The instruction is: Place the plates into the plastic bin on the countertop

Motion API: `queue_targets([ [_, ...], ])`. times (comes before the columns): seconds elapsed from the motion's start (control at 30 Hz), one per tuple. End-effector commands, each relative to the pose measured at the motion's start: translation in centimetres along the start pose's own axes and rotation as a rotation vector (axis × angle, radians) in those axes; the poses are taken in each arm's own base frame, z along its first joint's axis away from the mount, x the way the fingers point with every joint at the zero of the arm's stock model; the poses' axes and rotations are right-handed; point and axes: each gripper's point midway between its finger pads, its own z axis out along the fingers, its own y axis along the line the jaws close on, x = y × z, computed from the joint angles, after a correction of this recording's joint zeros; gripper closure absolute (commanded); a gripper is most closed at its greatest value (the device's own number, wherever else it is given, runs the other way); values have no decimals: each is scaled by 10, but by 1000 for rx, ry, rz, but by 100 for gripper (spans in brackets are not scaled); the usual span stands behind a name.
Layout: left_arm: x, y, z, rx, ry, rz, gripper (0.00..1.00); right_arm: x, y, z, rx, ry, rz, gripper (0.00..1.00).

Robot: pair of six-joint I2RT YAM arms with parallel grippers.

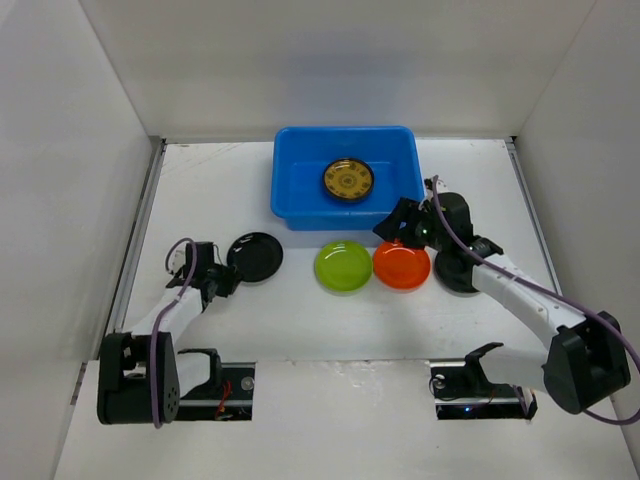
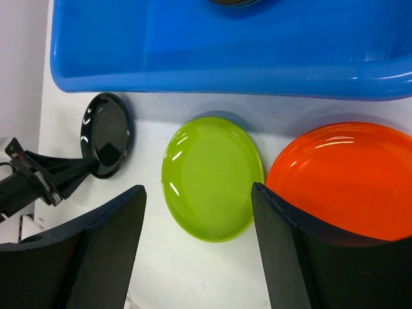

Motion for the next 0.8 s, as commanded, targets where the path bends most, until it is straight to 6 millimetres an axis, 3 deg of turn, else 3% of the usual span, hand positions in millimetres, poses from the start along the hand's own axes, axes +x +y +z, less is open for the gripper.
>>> queue_targets([
  [0.0, -31, -14, -1, 13, -73, -120, 95, -18, 9, -9, -40, -69, -4, 28],
  [0.13, -81, -63, -12, 121, -178, -134, 95, -25, 7, -15, -35, -90, -3, 28],
  [0.23, -120, -113, -23, 225, -252, -131, 94, -29, 3, -22, -25, -106, -4, 28],
  [0.43, -162, -211, -43, 400, -323, -79, 94, -36, -6, -42, -2, -155, 5, 28],
  [0.53, -161, -259, -54, 493, -317, -32, 94, -38, -13, -53, 17, -179, 14, 28],
  [0.6, -150, -297, -64, 565, -301, 34, 93, -39, -20, -61, 42, -200, 21, 28],
  [0.77, -75, -370, -68, 707, -128, 258, 92, -44, -36, -78, 100, -255, 51, 28],
])
